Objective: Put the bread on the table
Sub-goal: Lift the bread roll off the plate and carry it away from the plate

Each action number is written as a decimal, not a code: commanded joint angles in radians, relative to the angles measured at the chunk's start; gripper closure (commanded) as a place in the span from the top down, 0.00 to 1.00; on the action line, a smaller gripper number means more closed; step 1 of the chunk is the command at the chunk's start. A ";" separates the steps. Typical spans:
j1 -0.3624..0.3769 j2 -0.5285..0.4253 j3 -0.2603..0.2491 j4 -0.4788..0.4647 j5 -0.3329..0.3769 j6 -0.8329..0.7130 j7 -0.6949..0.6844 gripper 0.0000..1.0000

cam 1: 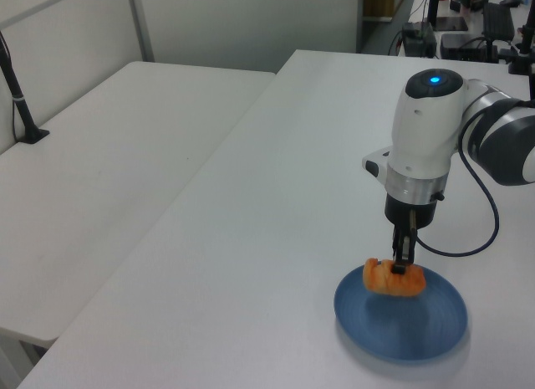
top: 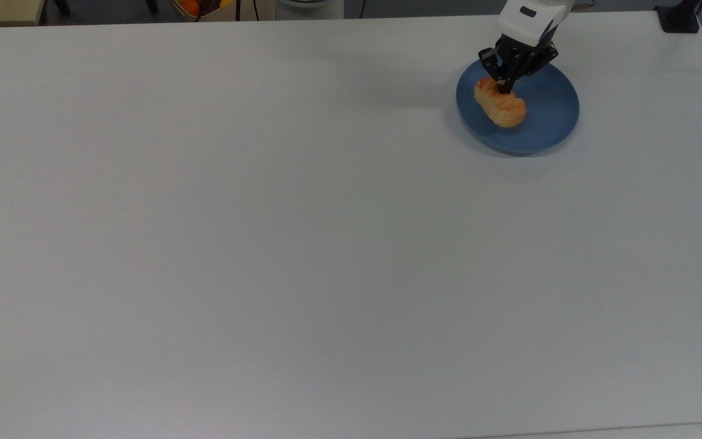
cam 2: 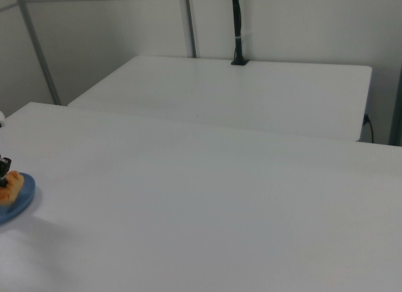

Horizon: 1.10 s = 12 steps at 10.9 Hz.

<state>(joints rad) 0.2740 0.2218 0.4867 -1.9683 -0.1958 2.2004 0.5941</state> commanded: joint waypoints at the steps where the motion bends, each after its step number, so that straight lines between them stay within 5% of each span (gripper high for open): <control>1: -0.021 -0.030 0.001 -0.001 0.006 -0.031 -0.016 0.00; 9: -0.122 -0.038 -0.011 0.031 0.102 -0.097 -0.194 0.00; 12: -0.134 -0.055 -0.066 0.031 0.102 -0.113 -0.249 0.00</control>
<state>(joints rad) 0.1387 0.2005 0.4649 -1.9354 -0.1163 2.1311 0.4101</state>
